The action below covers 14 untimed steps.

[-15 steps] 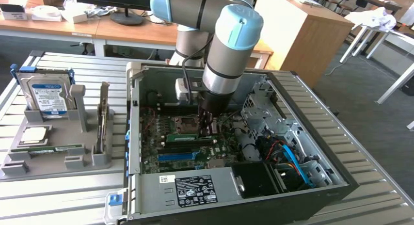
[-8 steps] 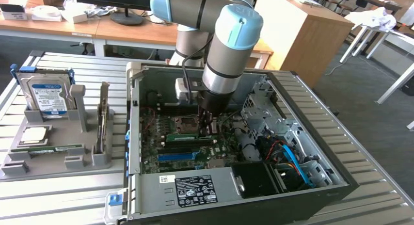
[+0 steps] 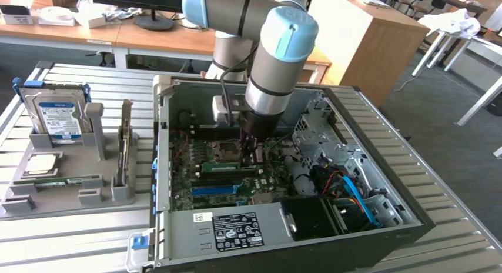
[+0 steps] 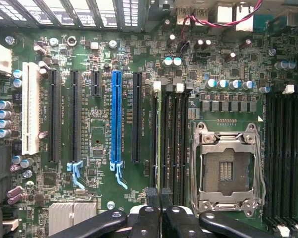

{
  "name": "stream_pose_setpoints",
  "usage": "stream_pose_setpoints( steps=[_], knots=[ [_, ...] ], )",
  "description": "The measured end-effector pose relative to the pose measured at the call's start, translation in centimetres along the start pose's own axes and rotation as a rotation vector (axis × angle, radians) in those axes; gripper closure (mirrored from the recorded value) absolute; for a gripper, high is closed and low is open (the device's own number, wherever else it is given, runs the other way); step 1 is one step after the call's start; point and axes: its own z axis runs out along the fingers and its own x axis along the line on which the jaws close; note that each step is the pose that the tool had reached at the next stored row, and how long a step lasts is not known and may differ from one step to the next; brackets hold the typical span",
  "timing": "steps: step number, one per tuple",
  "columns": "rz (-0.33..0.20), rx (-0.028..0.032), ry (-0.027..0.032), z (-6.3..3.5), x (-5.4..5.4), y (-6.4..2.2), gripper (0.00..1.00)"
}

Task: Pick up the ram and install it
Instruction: 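Insert the ram into the slot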

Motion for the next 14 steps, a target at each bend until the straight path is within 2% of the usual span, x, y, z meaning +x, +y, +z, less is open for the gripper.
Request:
stream_pose_setpoints(
  steps=[14],
  knots=[
    [0.000,0.0000,-0.0001,0.08,0.06,0.00,0.88]
  ],
)
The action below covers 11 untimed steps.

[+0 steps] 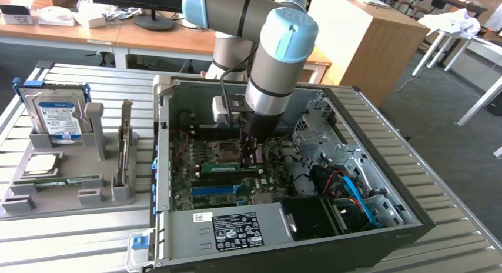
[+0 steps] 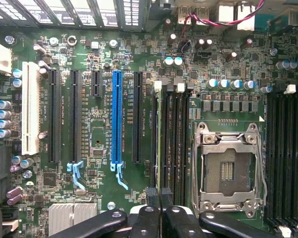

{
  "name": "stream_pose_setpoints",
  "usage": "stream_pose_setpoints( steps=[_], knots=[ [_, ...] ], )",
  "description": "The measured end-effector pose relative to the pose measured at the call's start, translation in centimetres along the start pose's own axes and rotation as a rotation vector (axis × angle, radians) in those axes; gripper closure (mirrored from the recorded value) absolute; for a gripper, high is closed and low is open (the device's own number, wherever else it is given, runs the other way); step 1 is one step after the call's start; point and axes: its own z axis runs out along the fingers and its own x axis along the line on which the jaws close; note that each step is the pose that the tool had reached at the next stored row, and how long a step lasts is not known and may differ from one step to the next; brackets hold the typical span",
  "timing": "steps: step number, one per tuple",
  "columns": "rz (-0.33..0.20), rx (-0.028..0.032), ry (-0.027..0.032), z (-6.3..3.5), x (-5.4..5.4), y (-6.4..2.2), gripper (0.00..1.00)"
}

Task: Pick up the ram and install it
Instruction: 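Insert the ram into the slot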

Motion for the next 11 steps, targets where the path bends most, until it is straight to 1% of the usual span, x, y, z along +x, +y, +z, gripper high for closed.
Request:
stream_pose_setpoints(
  steps=[11],
  knots=[
    [0.000,0.0001,-0.0002,0.16,0.14,0.06,0.88]
  ],
)
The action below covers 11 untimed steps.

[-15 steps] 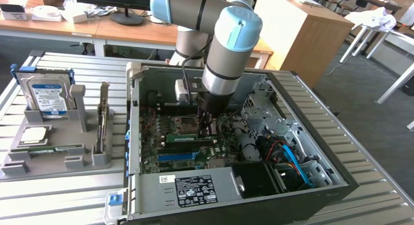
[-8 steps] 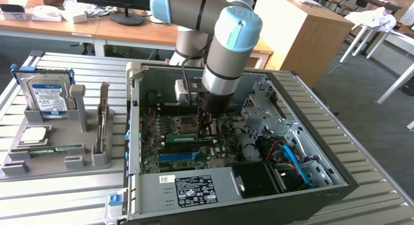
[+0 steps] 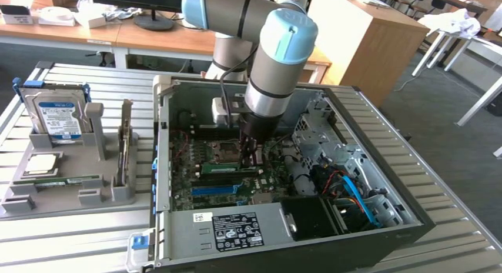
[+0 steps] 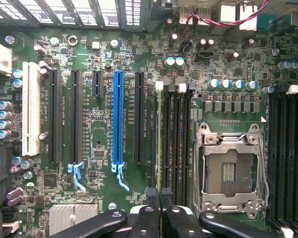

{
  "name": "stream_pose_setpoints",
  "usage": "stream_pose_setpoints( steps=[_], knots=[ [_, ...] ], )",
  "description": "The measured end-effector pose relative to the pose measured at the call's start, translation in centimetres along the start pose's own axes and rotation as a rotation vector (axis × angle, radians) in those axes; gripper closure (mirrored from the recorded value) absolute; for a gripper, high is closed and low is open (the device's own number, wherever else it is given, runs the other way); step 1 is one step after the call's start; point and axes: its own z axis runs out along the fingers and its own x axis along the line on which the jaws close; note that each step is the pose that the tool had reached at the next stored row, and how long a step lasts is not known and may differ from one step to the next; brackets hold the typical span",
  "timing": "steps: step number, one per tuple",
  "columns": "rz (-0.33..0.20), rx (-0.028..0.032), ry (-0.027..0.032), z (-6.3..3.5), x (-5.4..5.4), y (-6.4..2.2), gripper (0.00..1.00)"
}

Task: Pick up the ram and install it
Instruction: 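Insert the ram into the slot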

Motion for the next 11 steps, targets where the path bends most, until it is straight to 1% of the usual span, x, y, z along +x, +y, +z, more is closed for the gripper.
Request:
stream_pose_setpoints(
  steps=[11],
  knots=[
    [0.000,-0.0001,0.0003,0.12,0.01,0.00,0.88]
  ],
)
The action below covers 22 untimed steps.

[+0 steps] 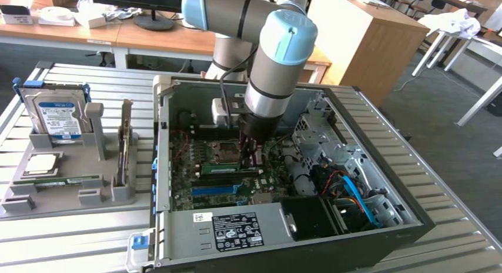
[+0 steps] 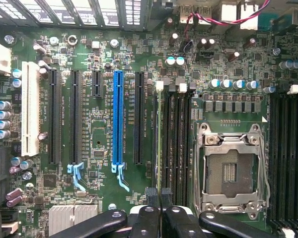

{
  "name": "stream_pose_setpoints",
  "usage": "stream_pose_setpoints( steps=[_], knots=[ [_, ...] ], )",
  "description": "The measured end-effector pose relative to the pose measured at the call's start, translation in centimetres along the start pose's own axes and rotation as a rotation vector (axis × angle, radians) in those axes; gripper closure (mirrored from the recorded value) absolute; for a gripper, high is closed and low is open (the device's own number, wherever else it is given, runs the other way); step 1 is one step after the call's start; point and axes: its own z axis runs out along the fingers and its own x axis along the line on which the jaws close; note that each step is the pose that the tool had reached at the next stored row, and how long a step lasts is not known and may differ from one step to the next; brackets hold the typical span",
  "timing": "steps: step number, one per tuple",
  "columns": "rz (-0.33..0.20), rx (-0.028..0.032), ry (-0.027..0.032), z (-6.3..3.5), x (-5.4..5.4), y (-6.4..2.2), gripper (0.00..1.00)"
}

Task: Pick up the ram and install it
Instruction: 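Insert the ram into the slot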

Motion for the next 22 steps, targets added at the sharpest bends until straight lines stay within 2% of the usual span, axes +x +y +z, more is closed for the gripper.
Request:
stream_pose_setpoints(
  steps=[22],
  knots=[
    [0.000,0.0001,-0.0001,0.20,0.01,0.01,0.88]
  ],
)
